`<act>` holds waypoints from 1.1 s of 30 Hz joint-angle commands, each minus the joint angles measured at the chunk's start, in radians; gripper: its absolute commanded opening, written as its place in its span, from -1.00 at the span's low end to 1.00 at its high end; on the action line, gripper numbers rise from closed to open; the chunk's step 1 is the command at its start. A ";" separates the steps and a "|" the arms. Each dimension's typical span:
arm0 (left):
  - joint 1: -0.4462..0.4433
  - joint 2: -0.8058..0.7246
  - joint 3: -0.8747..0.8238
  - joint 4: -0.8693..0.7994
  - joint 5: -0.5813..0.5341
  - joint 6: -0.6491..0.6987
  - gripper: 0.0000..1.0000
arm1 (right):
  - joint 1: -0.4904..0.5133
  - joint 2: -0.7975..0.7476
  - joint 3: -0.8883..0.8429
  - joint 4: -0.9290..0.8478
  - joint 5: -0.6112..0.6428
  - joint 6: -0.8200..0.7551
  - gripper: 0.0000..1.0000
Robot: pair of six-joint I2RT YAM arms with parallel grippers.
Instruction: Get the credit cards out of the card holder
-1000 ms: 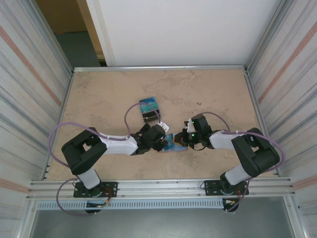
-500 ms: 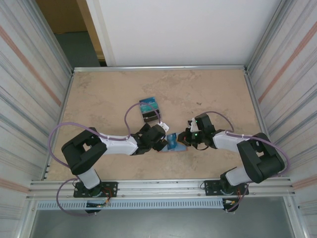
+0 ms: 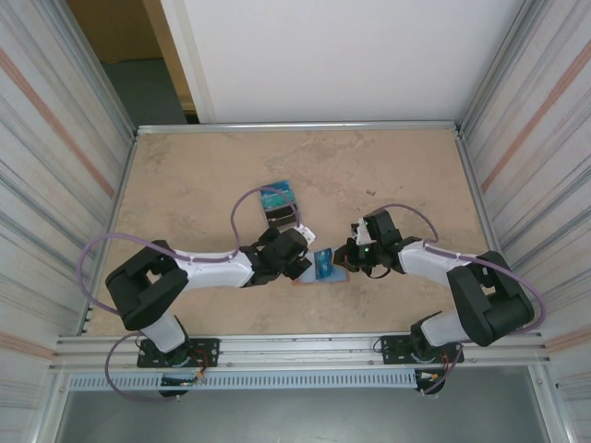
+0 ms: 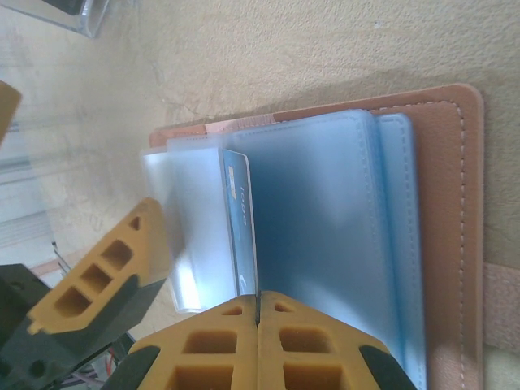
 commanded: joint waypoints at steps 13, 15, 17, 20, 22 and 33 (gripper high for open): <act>-0.036 0.092 0.103 0.017 0.033 0.032 0.97 | -0.001 -0.025 0.033 -0.051 0.006 -0.025 -1.00; -0.040 0.108 0.101 0.015 0.034 0.029 0.97 | 0.000 -0.029 0.032 -0.053 0.005 -0.025 -0.97; -0.042 0.118 0.097 0.011 0.035 0.020 0.97 | 0.002 -0.034 0.031 -0.051 0.008 -0.024 -0.94; -0.042 0.121 0.086 0.006 0.035 0.006 0.98 | 0.006 -0.038 0.023 -0.041 0.006 -0.020 -0.89; -0.042 0.122 0.078 0.002 0.037 -0.006 0.97 | 0.013 -0.040 0.020 -0.027 0.003 -0.014 -0.84; -0.042 0.108 0.050 0.000 0.048 -0.054 0.97 | 0.072 0.004 0.008 0.071 0.022 0.022 -0.64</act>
